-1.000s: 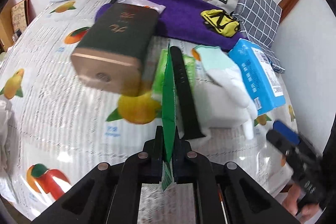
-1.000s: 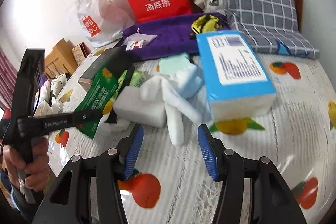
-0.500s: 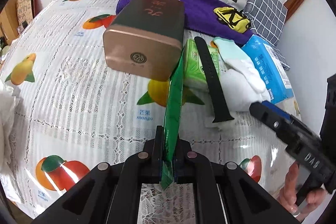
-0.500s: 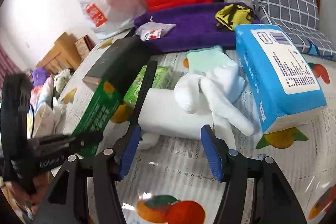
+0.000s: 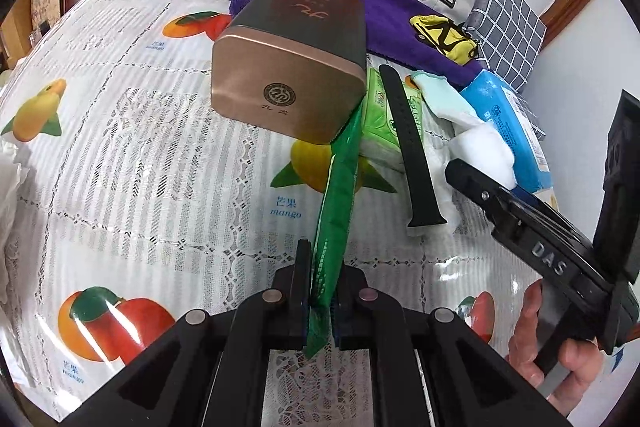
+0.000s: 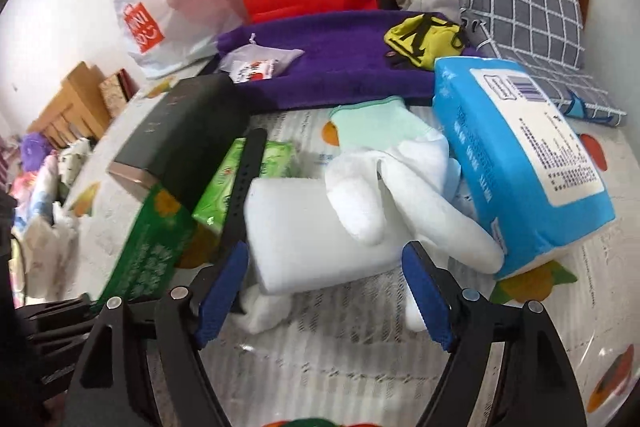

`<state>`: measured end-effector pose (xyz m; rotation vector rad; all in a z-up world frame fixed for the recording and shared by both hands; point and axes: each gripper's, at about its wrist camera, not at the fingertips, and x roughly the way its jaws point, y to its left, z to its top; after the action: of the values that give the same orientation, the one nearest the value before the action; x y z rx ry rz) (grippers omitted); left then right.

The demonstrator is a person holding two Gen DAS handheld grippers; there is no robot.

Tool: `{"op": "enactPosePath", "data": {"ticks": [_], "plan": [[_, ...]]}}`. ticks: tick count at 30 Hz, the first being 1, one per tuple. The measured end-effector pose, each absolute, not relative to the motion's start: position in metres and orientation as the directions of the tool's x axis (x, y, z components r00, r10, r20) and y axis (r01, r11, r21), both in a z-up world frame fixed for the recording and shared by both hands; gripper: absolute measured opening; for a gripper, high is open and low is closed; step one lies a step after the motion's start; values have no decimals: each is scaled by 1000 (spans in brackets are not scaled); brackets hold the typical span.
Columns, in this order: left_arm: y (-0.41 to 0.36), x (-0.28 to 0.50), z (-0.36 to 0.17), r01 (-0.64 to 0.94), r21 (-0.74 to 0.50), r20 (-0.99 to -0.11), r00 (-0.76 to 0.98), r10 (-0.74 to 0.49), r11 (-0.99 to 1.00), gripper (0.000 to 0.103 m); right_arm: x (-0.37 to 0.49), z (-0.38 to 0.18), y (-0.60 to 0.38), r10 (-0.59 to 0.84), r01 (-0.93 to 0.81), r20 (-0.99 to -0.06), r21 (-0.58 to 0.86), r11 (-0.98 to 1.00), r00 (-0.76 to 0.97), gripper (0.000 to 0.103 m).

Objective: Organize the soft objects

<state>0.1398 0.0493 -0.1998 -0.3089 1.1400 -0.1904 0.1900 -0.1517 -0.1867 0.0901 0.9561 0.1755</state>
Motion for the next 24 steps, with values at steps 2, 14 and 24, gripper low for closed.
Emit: {"op": "enactPosePath", "data": {"ticks": [2,14,24], "plan": [[50,140,-200,-10,-336,-862,407,-303,942,9,190,-187,-154,193,-110,-801,159,981,567,62],[50,136,-199,-37,-336,-864,409,-293,941,9,151,-161,-172,346,-229,-763,262,938,545,61],[49,128,-193,-26,-393,-843,411,-348,919,9,102,-145,-192,510,-334,-703,387,859,496,61]]}}
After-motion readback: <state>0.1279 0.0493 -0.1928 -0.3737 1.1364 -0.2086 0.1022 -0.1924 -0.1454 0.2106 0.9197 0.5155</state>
